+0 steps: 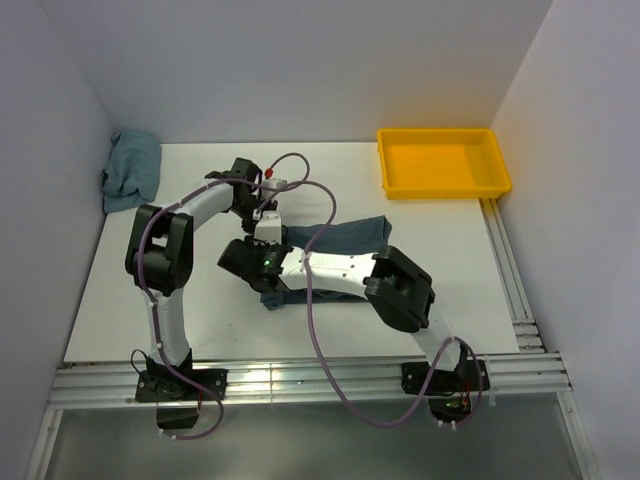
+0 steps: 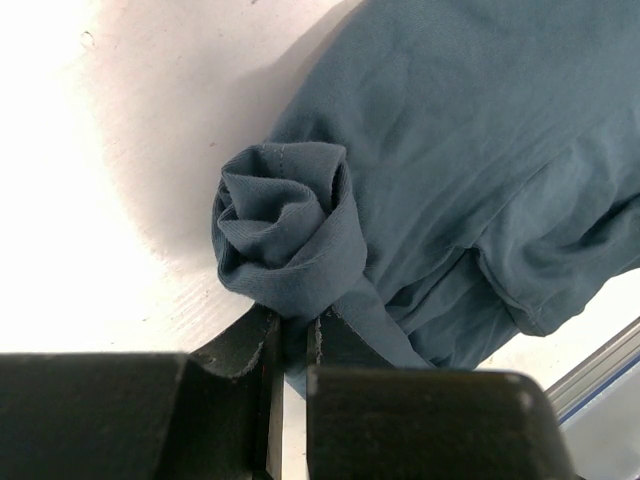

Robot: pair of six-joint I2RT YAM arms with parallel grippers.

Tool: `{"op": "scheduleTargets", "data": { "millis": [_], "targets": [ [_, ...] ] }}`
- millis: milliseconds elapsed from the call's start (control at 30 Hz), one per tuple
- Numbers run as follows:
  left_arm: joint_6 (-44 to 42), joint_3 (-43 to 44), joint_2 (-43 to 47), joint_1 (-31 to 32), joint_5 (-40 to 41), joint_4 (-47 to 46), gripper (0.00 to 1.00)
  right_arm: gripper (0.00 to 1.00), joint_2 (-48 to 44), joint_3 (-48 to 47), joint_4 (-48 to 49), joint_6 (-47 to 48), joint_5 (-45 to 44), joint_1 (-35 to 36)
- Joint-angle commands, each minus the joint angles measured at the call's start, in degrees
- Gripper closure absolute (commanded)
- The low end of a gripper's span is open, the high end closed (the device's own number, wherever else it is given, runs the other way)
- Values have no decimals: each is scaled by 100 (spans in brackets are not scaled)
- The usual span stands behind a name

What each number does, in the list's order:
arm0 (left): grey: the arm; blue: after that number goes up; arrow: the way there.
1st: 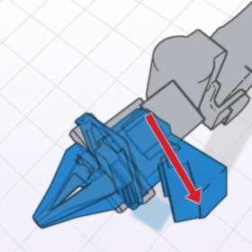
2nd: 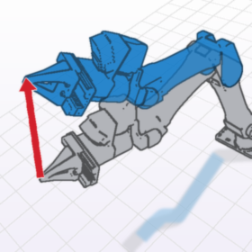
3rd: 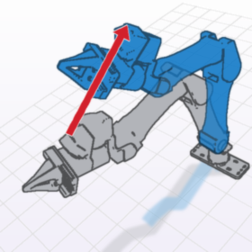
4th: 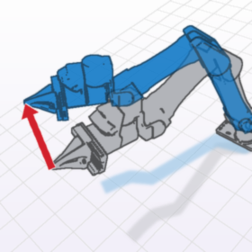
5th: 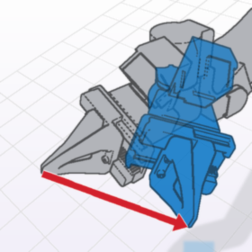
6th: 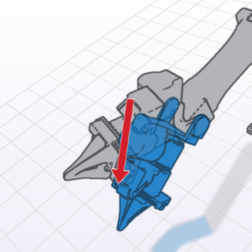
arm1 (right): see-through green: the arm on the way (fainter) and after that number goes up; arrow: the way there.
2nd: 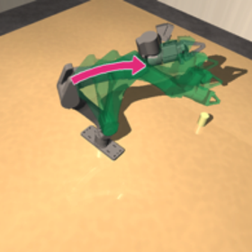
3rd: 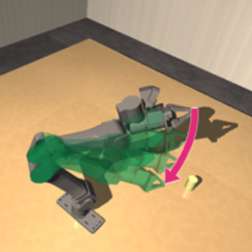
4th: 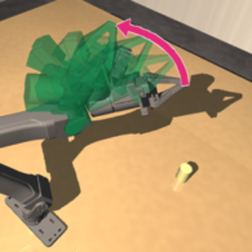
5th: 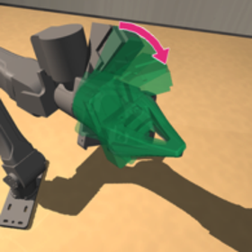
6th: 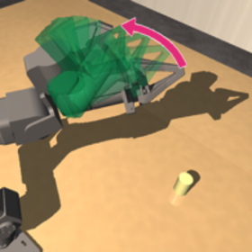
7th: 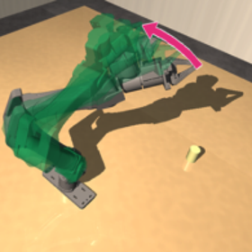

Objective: Roll the t-shirts
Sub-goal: Roll the tshirt

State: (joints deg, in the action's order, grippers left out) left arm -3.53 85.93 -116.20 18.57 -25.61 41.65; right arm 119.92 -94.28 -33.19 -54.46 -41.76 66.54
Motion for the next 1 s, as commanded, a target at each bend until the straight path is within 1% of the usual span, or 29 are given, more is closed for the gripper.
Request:
{"op": "scheduleTargets", "data": {
  "millis": [0,67,200,367,467,533,567,600,633,667,733,800,833,933,967],
  "targets": [
    [63,301,-95,50,117,124,100,42,321,-537,-231,260,-403,-19],
    [72,328,-122,77,143,142,100,42,540,-757,-293,321,-430,-19],
    [89,372,-139,103,170,159,100,43,752,-890,-381,348,-456,-19],
    [81,433,-166,112,170,203,100,43,972,-1057,-741,147,-465,-27],
    [98,460,-148,112,266,194,100,44,972,-987,-891,41,-456,-27],
    [124,468,-157,112,337,186,98,48,920,-803,-865,-21,-421,-27],
    [124,468,-148,112,346,177,94,51,902,-681,-856,-91,-395,-27],
    [133,486,-157,112,346,177,93,57,876,-619,-838,-118,-386,-27],
    [133,503,-148,112,337,186,91,61,832,-548,-803,-179,-360,-19],
    [142,521,-148,103,337,186,84,67,797,-417,-733,-205,-333,-27],
    [142,547,-113,112,328,177,77,68,692,-276,-645,-241,-255,-27],
    [151,609,-78,103,328,159,67,69,586,-126,-513,-276,-210,-27],
    [160,653,-69,95,354,185,59,69,551,-13,-461,-293,-175,-36],
    [168,925,-52,33,320,300,48,70,270,277,-49,-285,-35,-71],
    [186,1056,-43,-54,267,326,41,71,165,574,301,-276,44,-89]
  ]
}}
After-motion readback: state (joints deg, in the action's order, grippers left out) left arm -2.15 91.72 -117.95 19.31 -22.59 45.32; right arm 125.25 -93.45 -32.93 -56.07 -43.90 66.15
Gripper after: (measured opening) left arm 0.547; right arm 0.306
